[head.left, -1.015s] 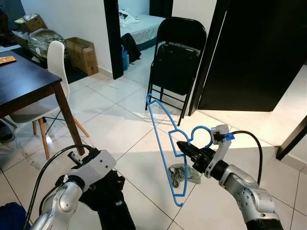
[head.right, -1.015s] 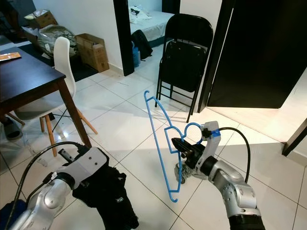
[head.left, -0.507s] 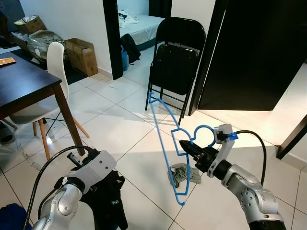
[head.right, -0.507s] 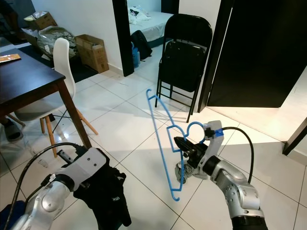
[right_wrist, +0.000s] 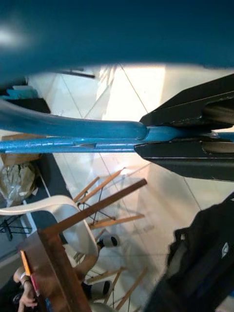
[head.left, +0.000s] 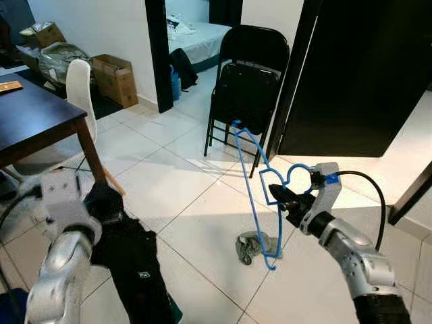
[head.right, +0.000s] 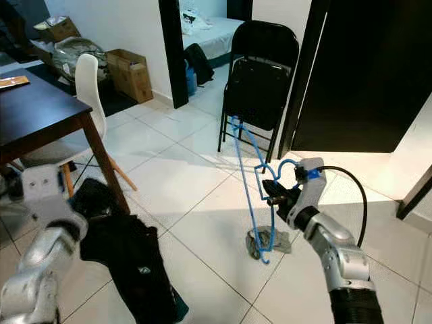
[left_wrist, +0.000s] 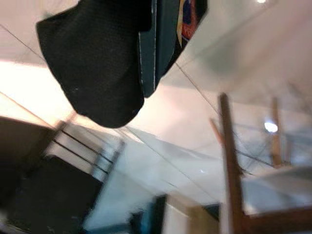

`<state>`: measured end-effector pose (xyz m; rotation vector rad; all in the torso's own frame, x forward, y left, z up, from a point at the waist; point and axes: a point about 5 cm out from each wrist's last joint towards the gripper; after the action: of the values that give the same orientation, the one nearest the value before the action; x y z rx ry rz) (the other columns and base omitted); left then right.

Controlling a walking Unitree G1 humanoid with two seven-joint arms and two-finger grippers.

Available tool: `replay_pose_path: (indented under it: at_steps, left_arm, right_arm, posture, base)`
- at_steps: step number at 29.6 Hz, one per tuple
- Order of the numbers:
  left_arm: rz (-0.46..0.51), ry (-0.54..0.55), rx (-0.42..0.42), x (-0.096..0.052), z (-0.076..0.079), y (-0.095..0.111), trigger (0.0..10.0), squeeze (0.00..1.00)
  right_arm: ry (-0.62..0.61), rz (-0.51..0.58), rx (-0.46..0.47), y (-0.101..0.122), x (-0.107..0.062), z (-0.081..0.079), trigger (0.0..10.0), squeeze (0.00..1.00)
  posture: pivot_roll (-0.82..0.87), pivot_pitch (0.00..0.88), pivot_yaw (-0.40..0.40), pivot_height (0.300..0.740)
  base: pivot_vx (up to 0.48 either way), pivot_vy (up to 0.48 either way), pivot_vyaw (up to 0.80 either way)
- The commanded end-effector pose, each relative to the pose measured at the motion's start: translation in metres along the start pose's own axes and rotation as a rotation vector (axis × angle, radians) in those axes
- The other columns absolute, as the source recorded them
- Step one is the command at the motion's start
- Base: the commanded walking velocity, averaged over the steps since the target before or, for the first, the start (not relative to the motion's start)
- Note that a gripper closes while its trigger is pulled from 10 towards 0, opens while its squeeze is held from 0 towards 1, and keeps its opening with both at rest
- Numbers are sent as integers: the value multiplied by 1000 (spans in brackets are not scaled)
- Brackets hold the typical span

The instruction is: Hang hanger

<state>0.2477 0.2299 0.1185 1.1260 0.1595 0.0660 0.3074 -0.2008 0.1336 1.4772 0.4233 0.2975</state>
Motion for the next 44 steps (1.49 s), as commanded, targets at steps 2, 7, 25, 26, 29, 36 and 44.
replay_pose_path:
  at_steps: [2, 7, 25, 26, 29, 36, 44]
  left_arm:
    - [47, -49, -32, -5, 7, 10, 10000, 0]
    - [71, -22, -92, -6, 3, 19, 10000, 0]
    - [12, -144, 52, 16, 8, 18, 10000, 0]
    - [13, -143, 50, 16, 7, 20, 10000, 0]
    - [16, -144, 45, 16, 6, 22, 10000, 0]
    - [35, -160, 70, 17, 11, 23, 10000, 0]
    - [112, -222, 120, 29, 27, 48, 10000, 0]
  right_arm:
    - [2, -12, -13, -5, 5, -4, 10000, 0]
    - [15, -19, -8, -10, 17, -8, 10000, 0]
    - [23, 9, 92, -14, 20, -9, 10000, 0]
    - [36, 11, 88, -14, 22, -11, 10000, 0]
    - [62, 10, 76, -13, 23, -15, 10000, 0]
    - [74, 9, 86, -13, 23, -14, 10000, 0]
    - [76, 10, 86, -11, 23, -15, 10000, 0]
  posture:
    - [32, 0, -42, 740]
    - [53, 0, -60, 740]
    - [76, 0, -29, 740]
    - [76, 0, -29, 740]
    - [86, 0, -32, 740]
    - [88, 0, -41, 740]
    - [76, 0, -52, 740]
  base:
    - [326, 0, 0]
    - [480, 0, 730]
    - [480, 0, 215]
    - [480, 0, 0]
    - [480, 0, 0]
    - [480, 0, 0]
    - [480, 0, 0]
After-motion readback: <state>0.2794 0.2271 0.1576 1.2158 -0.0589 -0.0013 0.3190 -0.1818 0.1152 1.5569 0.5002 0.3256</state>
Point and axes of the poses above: a point about 5 cm out from each wrist's last joint towards the gripper, its own x axis pointing out of the wrist towards the gripper, its own y axis along the axis of the wrist's last joint, z = x × y, and after that the axes turned 14 degrees about -x, right-handed
